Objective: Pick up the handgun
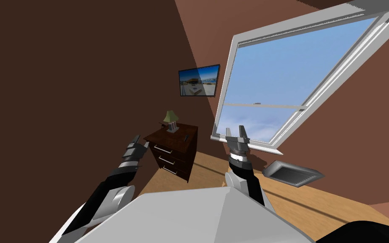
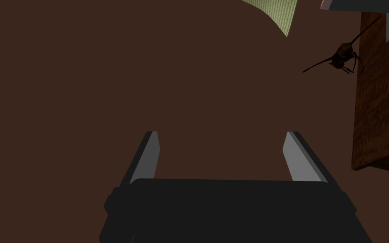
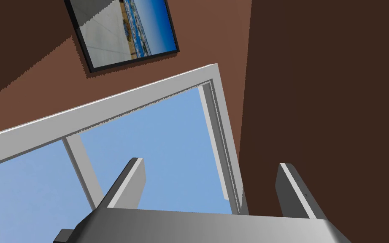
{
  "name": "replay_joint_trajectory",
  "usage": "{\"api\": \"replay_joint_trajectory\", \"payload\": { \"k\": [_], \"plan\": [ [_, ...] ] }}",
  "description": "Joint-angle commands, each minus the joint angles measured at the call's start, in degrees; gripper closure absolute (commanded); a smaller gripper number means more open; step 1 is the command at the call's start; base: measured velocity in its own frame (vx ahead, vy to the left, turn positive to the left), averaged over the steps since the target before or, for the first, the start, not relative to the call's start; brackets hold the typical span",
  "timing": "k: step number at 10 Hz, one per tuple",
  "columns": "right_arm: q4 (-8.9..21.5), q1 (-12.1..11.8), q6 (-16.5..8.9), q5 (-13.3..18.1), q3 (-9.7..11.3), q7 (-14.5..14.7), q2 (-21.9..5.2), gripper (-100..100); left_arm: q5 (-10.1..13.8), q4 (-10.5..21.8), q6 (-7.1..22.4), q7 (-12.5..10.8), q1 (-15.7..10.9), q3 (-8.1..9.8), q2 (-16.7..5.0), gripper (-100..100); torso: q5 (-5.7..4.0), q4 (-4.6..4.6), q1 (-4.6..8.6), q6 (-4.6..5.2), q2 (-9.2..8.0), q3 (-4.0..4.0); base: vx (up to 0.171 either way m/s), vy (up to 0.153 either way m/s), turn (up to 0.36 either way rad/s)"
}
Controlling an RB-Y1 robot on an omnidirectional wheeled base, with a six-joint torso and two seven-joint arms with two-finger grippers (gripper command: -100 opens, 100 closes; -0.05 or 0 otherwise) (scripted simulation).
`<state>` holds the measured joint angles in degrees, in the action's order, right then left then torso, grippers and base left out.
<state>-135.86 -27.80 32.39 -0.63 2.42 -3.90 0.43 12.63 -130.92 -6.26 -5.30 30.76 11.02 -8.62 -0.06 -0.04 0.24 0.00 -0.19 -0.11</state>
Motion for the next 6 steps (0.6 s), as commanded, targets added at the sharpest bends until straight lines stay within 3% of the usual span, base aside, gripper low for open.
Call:
{"api": "replay_joint_trajectory", "payload": {
  "k": [1, 2, 3, 4, 5, 6],
  "plan": [
    [0.0, 0.0, 0.0, 0.0, 0.0, 0.0, 0.0, 0, 0.7, -0.3, 2.0, -1.0, -0.2, 1.06, -0.2, -100, 0.0, 0.0, 0.0, 0.0, 0.0, 0.0, -0.03, -0.052, -0.015],
    [0.0, 0.0, 0.0, 0.0, 0.0, 0.0, 0.0, 0, 2.1, -0.7, 3.9, -2.7, 0.0, 2.89, -0.4, -100, 0.01, 0.01, -0.05, 0.0, 0.05, 0.02, -0.041, -0.065, -0.043],
    [0.0, 0.0, 0.0, 0.0, 0.0, 0.0, 0.0, 0, 2.1, -0.7, 4.6, -2.7, 0.0, 2.89, -0.4, -100, 0.0, 0.01, -0.01, 0.01, 0.03, 0.02, -0.03, -0.06, -0.022],
    [0.0, 0.0, 0.0, 0.0, 0.0, 0.0, 0.0, 0, 3.5, -1.1, 6.4, -4.4, 0.3, 4.74, -0.5, -100, 0.0, 0.01, -0.03, 0.0, 0.06, 0.03, -0.036, -0.072, -0.051],
    [0.0, 0.0, 0.0, 0.0, 0.0, 0.0, 0.0, 0, 3.5, -1.1, 7.3, -4.4, 0.3, 4.74, -0.5, -100, 0.0, 0.01, 0.01, 0.01, 0.05, 0.03, -0.031, -0.053, -0.016],
    [0.0, 0.0, 0.0, 0.0, 0.0, 0.0, 0.0, 0, 5.0, -1.6, 9.5, -6.2, 0.5, 6.59, -0.6, -100, 0.01, 0.01, -0.05, 0.0, 0.06, 0.03, -0.03, -0.062, -0.038]
  ]
}}
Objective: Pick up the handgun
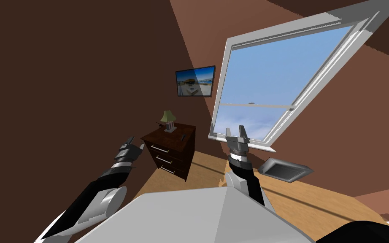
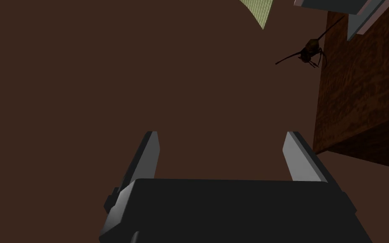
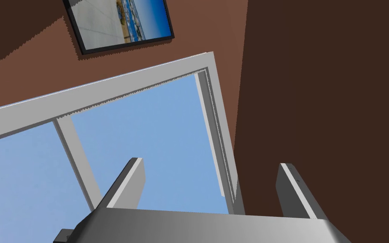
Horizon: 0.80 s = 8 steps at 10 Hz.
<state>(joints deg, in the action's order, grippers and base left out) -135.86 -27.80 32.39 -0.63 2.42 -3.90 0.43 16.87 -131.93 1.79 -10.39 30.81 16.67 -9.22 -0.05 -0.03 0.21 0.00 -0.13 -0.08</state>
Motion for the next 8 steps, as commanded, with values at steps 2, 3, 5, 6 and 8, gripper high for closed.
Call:
{"api": "replay_joint_trajectory", "payload": {
  "k": [2, 3, 5, 6, 8],
  "plan": [
    [0.0, 0.0, 0.0, 0.0, 0.0, 0.0, 0.0, 0, 2.3, -1.0, 4.3, -2.9, 0.6, 2.78, -0.2, -100, 0.0, 0.01, -0.01, 0.0, 0.04, 0.02, -0.021, -0.068, -0.037],
    [0.0, 0.0, 0.0, 0.0, 0.0, 0.0, 0.0, 0, 2.3, -1.0, 5.0, -2.9, 0.6, 2.78, -0.2, -100, -0.01, 0.01, 0.05, 0.0, 0.02, 0.01, -0.025, -0.058, -0.02],
    [0.0, 0.0, 0.0, 0.0, 0.0, 0.0, 0.0, 0, 3.8, -1.4, 8.1, -4.7, 0.8, 4.58, -0.3, -100, -0.01, 0.01, 0.03, 0.0, 0.04, 0.02, -0.013, -0.066, -0.036],
    [0.0, 0.0, 0.0, 0.0, 0.0, 0.0, 0.0, 0, 5.4, -1.8, 10.2, -6.6, 1.0, 6.33, -0.4, -100, -0.01, 0.01, 0.0, 0.0, 0.07, 0.04, -0.008, -0.066, -0.049],
    [0.0, 0.0, 0.0, 0.0, 0.0, 0.0, 0.0, 0, 7.0, -2.2, 13.2, -8.5, 1.1, 7.99, -0.5, -100, 0.0, 0.02, -0.04, 0.0, 0.1, 0.06, 0.005, -0.058, -0.035]
  ]
}}
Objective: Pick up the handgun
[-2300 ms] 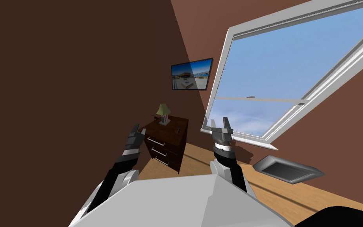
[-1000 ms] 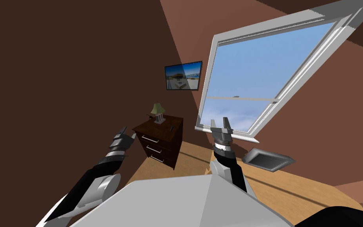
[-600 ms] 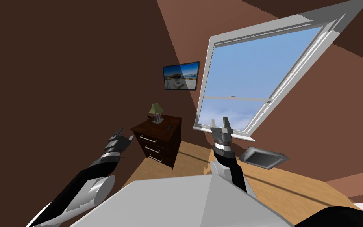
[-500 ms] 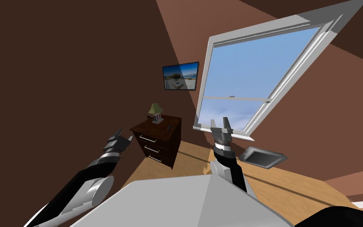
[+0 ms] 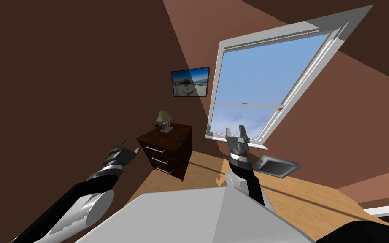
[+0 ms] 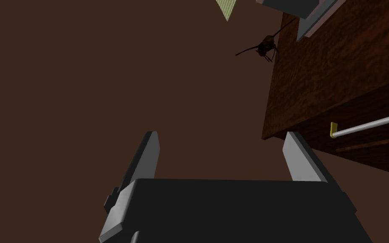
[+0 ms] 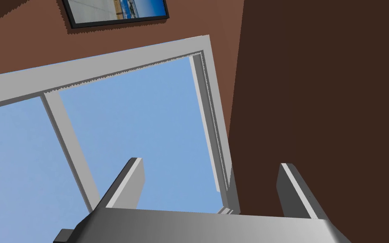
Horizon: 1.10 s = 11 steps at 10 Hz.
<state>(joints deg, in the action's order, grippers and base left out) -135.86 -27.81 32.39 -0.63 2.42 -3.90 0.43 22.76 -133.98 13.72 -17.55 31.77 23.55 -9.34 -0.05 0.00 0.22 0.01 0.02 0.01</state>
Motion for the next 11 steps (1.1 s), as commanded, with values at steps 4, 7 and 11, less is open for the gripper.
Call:
{"api": "replay_joint_trajectory", "payload": {
  "k": [4, 7, 11],
  "plan": [
    [0.0, 0.0, 0.0, 0.0, 0.0, 0.0, 0.0, 0, 4.3, -0.7, 7.7, -5.1, 0.4, 4.16, -0.6, -100, 0.0, 0.01, -0.04, -0.01, 0.02, 0.02, 0.017, -0.056, -0.035],
    [0.0, 0.0, 0.0, 0.0, 0.0, 0.0, 0.0, 0, 5.9, -1.0, 12.5, -7.0, 0.5, 5.52, -0.7, -100, 0.0, 0.03, -0.03, 0.0, 0.12, 0.07, 0.038, -0.053, -0.03],
    [0.0, 0.0, 0.0, 0.0, 0.0, 0.0, 0.0, 0, 9.1, -1.3, 18.3, -10.7, 0.7, 7.88, -0.8, -100, 0.02, 0.03, -0.12, -0.01, 0.12, 0.07, 0.04, -0.036, -0.032]
  ]
}}
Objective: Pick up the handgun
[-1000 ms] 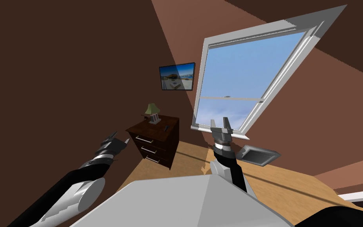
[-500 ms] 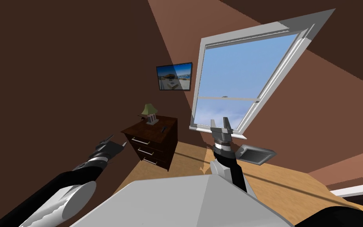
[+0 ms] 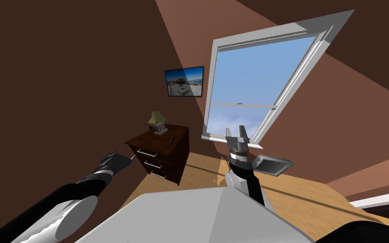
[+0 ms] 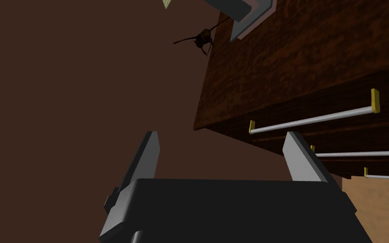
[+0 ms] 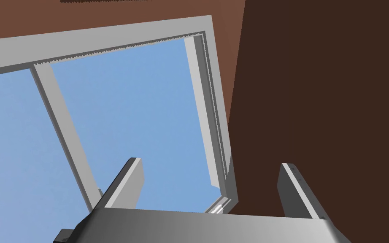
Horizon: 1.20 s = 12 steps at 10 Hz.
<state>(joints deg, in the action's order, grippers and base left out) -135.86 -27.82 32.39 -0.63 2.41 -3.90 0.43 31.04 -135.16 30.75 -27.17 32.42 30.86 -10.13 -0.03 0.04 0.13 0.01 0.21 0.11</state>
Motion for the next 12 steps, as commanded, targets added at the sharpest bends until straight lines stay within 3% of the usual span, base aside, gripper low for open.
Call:
{"api": "replay_joint_trajectory", "payload": {
  "k": [1, 2, 4, 5, 7, 10, 12],
  "plan": [
    [0.0, 0.0, 0.0, 0.0, 0.0, 0.0, 0.0, 0, 0.8, -0.1, 2.9, -1.1, 0.0, 0.57, -0.1, -100, 0.0, 0.0, 0.0, 0.0, 0.0, 0.0, 0.059, -0.041, -0.017],
    [0.0, 0.0, 0.0, 0.0, 0.0, 0.0, 0.0, 0, 2.4, -0.2, 4.6, -3.0, 0.0, 1.58, -0.2, -100, 0.0, 0.01, 0.0, -0.01, 0.01, 0.01, 0.095, -0.062, -0.047],
    [0.0, 0.0, 0.0, 0.0, 0.0, 0.0, 0.0, 0, 2.4, -0.2, 7.0, -3.0, 0.0, 1.58, -0.2, -100, -0.01, 0.03, 0.05, -0.01, 0.11, 0.07, 0.059, -0.036, -0.006],
    [0.0, 0.0, 0.0, 0.0, 0.0, 0.0, 0.0, 0, 4.0, -0.2, 9.2, -4.8, 0.0, 2.47, -0.4, -100, 0.01, 0.0, -0.06, -0.01, -0.04, -0.01, 0.065, -0.021, -0.058],
    [0.0, 0.0, 0.0, 0.0, 0.0, 0.0, 0.0, 0, 4.0, -0.2, 10.8, -4.8, 0.0, 2.47, -0.4, -100, 0.02, 0.01, -0.08, -0.01, 0.04, 0.03, 0.052, -0.017, -0.006],
    [0.0, 0.0, 0.0, 0.0, 0.0, 0.0, 0.0, 0, 7.1, -0.2, 16.2, -8.4, -0.1, 3.96, -1.0, -100, 0.0, 0.03, -0.02, -0.01, 0.08, 0.06, 0.092, -0.038, -0.04],
    [0.0, 0.0, 0.0, 0.0, 0.0, 0.0, 0.0, 0, 7.1, -0.2, 18.5, -8.4, -0.1, 3.96, -1.0, -100, 0.01, 0.05, -0.06, -0.01, 0.19, 0.12, 0.077, -0.015, -0.005]
  ]
}}
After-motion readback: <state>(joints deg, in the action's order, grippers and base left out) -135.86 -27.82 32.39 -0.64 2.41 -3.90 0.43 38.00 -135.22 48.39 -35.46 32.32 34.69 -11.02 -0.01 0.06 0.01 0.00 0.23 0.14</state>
